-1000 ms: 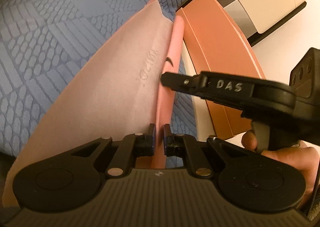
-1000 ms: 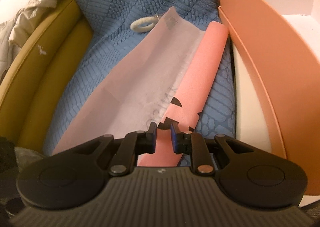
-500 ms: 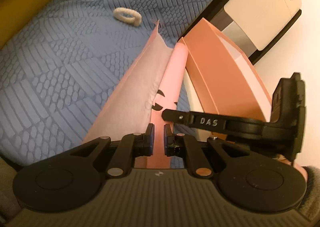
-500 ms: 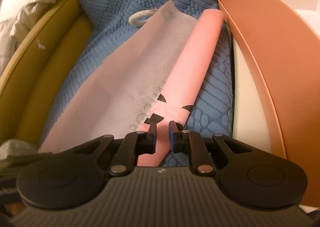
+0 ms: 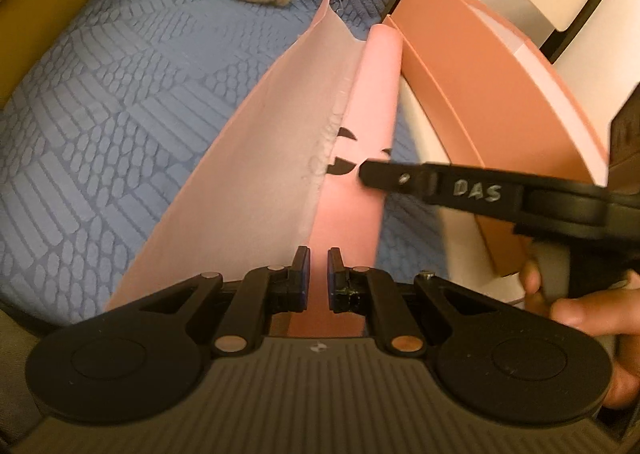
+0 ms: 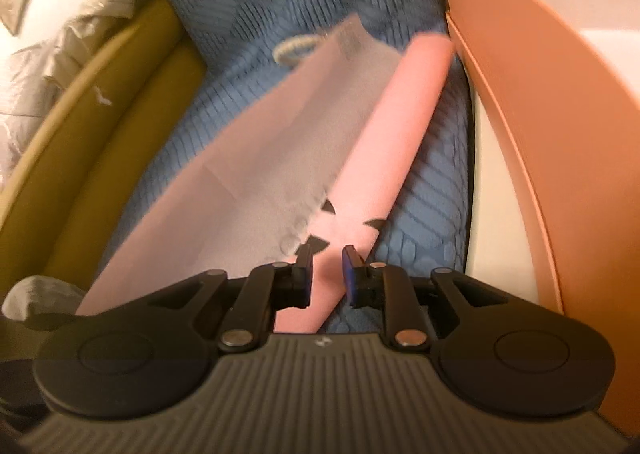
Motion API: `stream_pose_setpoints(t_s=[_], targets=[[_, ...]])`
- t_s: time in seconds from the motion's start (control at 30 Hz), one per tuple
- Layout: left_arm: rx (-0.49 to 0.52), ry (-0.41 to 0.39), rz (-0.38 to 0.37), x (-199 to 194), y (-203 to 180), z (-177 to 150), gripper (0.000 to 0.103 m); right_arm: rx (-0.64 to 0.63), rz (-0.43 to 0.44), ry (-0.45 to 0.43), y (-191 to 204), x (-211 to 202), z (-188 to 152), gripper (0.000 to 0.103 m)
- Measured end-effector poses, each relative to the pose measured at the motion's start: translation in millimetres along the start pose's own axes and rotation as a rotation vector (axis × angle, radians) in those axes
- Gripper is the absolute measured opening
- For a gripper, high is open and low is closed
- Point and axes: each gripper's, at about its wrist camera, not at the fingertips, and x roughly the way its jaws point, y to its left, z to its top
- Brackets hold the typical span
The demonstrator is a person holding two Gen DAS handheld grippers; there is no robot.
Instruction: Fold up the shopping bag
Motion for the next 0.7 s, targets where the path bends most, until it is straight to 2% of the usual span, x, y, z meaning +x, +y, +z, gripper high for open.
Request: stream_pose_setpoints(t_s=[0.07,0.13,0.37,0.4,0.7], targets=[[0.008,0.005,0.007,0,0,0,0.009,0.009,0.013,-0.017,-1,-2,0,0.028],[0.017,0.007,0.010,0,-1,0,0.009,0.030,0.026,-0.050,-4,-5,1,0.043],[0.074,0.013,0.023,0,-6,-1,0.009,0.133,-0.039,-0.121,-19,-2,17,0.045],[0.077,0.014,0.022,0,-6,0,0.009,0.160,-0.047,-0.123,-23,-1,19,0.048],[0.083,0.020,0.003,0,-3,0,0.009,0.274,-0.014,-0.118,-37,15,26,0.049]])
